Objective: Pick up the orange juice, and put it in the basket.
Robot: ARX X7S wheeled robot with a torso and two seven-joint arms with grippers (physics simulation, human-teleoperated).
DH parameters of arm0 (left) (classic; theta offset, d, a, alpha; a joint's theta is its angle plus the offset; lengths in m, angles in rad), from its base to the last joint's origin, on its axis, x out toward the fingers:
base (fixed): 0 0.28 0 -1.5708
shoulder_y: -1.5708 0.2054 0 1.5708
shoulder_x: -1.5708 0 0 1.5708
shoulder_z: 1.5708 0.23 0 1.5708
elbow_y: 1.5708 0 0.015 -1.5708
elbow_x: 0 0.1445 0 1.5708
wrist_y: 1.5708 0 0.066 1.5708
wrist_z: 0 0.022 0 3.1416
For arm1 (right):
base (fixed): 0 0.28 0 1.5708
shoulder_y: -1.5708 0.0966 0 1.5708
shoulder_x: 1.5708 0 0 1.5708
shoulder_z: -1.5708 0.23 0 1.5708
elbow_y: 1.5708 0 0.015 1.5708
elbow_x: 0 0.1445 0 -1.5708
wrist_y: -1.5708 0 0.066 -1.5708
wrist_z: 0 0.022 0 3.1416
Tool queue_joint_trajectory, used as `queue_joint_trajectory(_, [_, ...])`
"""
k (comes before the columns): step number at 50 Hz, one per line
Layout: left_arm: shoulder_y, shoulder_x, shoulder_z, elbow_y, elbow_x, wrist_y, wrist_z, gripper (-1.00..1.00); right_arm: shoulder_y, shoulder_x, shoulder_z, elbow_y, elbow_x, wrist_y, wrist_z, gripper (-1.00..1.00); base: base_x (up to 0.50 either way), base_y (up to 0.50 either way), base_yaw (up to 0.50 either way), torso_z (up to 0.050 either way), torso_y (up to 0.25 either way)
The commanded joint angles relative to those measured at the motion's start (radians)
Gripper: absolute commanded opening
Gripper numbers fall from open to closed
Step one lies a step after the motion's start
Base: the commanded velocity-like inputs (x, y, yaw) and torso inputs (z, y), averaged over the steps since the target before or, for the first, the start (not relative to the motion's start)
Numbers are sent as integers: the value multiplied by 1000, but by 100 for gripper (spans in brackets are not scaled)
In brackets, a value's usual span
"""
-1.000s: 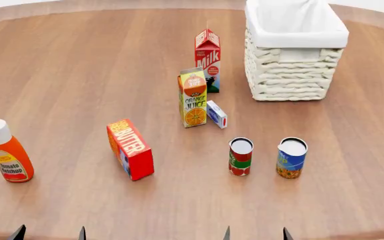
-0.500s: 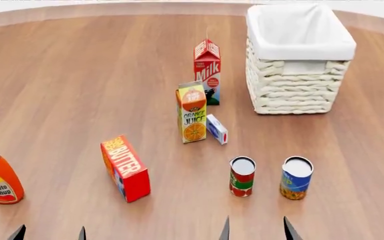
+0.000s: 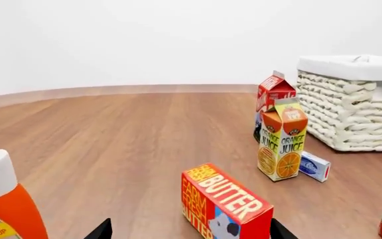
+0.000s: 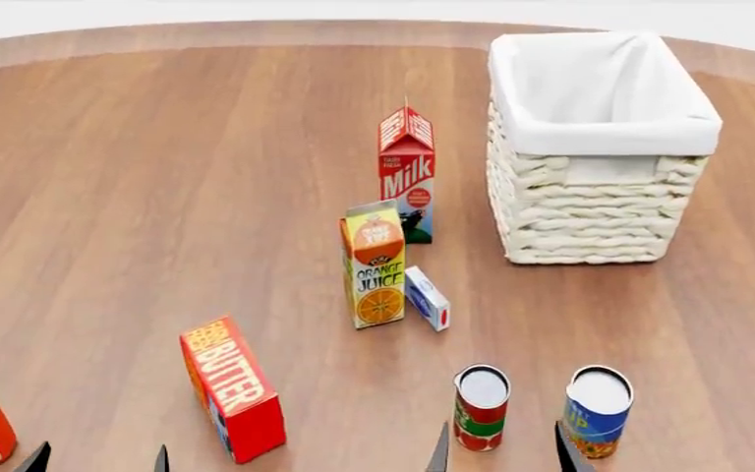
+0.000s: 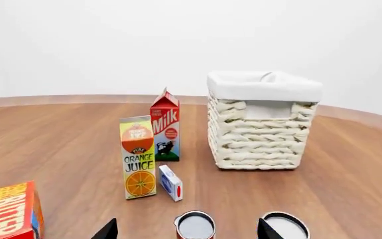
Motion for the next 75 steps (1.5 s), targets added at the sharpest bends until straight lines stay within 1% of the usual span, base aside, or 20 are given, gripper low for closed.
queue_joint_trajectory(1, [-1,-12,15,-1,-12,2,-14,100,3,7,-12,7,12,-12,16,100,250,0,0,0,0])
queue_joint_trajectory(75, [-10,-62,75,-4,-62,13,-72,100,4,60,-60,-33,89,3,62,100,255,0,0,0,0])
